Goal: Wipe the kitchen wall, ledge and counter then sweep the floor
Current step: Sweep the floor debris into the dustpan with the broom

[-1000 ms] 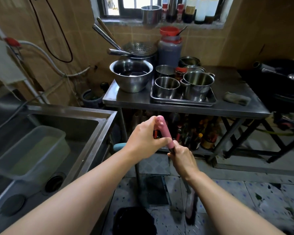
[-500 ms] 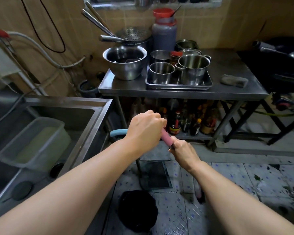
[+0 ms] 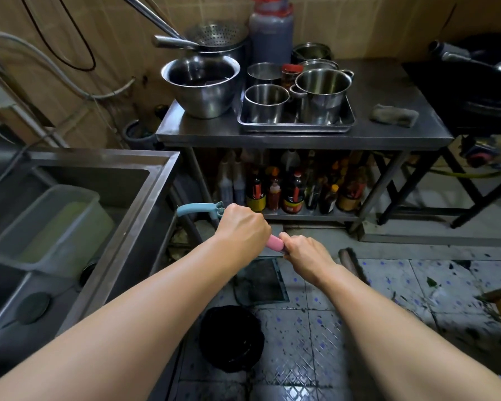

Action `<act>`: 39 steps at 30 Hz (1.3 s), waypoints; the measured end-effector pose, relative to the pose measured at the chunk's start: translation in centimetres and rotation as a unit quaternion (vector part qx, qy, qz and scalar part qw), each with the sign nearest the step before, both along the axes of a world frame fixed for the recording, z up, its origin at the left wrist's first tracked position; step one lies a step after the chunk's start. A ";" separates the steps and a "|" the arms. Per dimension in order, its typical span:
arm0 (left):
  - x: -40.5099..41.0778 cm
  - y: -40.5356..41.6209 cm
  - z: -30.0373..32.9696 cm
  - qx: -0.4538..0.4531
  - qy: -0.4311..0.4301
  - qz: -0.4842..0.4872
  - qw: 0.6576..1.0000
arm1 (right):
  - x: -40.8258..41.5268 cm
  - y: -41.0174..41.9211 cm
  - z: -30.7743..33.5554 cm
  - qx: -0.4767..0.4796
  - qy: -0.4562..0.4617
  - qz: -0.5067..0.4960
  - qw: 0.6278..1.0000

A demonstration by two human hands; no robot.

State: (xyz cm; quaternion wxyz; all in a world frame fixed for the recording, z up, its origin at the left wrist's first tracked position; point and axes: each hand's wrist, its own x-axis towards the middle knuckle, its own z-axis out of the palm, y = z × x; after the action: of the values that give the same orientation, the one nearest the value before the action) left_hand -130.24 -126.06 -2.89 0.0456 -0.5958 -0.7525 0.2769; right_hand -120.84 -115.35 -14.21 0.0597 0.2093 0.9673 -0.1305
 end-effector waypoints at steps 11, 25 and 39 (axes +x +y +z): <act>1.1 0.5 -2.9 -0.068 -0.036 0.048 0.996 | 0.3 -0.3 -1.0 0.022 -0.051 0.034 0.998; 2.6 -0.1 -4.1 0.020 -0.072 0.056 0.996 | 1.5 -0.3 -1.5 0.019 -0.066 -0.129 0.989; 3.9 -1.6 -8.5 0.205 -0.042 0.050 0.977 | -1.6 0.5 -4.1 -0.305 -0.057 -0.489 0.815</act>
State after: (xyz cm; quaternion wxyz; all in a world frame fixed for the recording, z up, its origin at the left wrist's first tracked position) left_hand -126.36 -127.66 -11.40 0.1212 -0.5462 -0.8236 0.0934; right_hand -122.44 -114.89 -18.30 0.1042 0.6324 0.6431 -0.4191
